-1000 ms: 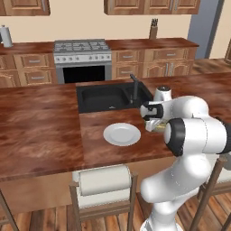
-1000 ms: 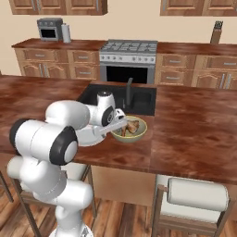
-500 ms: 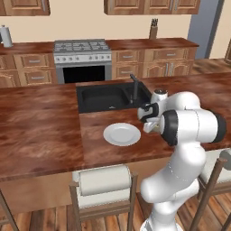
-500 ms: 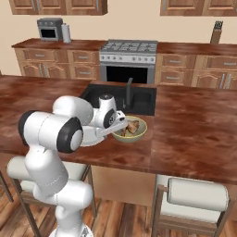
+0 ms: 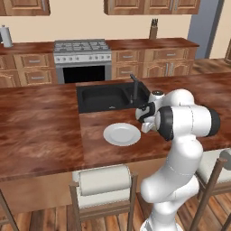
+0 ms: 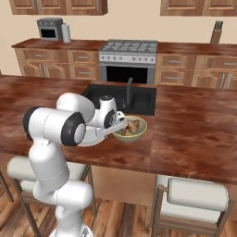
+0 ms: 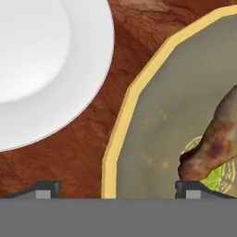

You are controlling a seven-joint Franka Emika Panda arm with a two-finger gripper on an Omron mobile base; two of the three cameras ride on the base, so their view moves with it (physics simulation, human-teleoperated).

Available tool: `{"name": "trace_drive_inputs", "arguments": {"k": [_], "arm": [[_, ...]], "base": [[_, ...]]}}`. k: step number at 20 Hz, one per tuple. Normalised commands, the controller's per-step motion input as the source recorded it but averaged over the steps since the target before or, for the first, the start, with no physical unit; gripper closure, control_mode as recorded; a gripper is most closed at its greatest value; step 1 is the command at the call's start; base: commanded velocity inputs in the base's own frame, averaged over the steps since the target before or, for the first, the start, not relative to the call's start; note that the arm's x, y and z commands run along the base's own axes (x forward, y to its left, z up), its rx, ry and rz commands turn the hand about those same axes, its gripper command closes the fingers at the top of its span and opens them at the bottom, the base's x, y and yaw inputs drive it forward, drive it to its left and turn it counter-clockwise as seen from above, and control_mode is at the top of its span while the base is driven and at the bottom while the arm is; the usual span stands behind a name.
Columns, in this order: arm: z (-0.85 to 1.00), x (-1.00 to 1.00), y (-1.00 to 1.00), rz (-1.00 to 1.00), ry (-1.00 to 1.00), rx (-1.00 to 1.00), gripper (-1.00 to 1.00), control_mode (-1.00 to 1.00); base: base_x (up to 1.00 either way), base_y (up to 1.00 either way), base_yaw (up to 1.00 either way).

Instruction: Pick the chicken drumstick and lemon wedge from their plates and place them in the bowl. Then put the bowl in the fridge.

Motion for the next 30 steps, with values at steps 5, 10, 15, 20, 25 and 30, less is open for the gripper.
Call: {"name": "trace_drive_inputs", "arguments": {"k": [5, 10, 15, 20, 25, 30], "arm": [[-0.10, -0.13, -0.01, 0.04, 0.00, 0.00, 1.00, -1.00], [-0.11, -0.24, -0.12, 0.05, 0.00, 0.00, 1.00, -1.00], [0.25, -0.21, -0.08, 0.18, -0.01, 0.00, 1.00, -1.00], [0.58, -0.29, 0.00, 0.29, -0.05, 0.00, 1.00, -1.00], [0.41, -0.49, 0.03, 0.38, -0.06, 0.00, 1.00, -1.00], [0.38, -0.41, 0.07, 0.31, 0.00, -0.01, 1.00, -1.00]], "base": [[0.00, 0.00, 0.00], [0.00, 0.00, 0.00], [0.00, 0.00, 0.00], [0.00, 0.00, 0.00], [0.00, 0.00, 0.00], [0.00, 0.00, 0.00]]}}
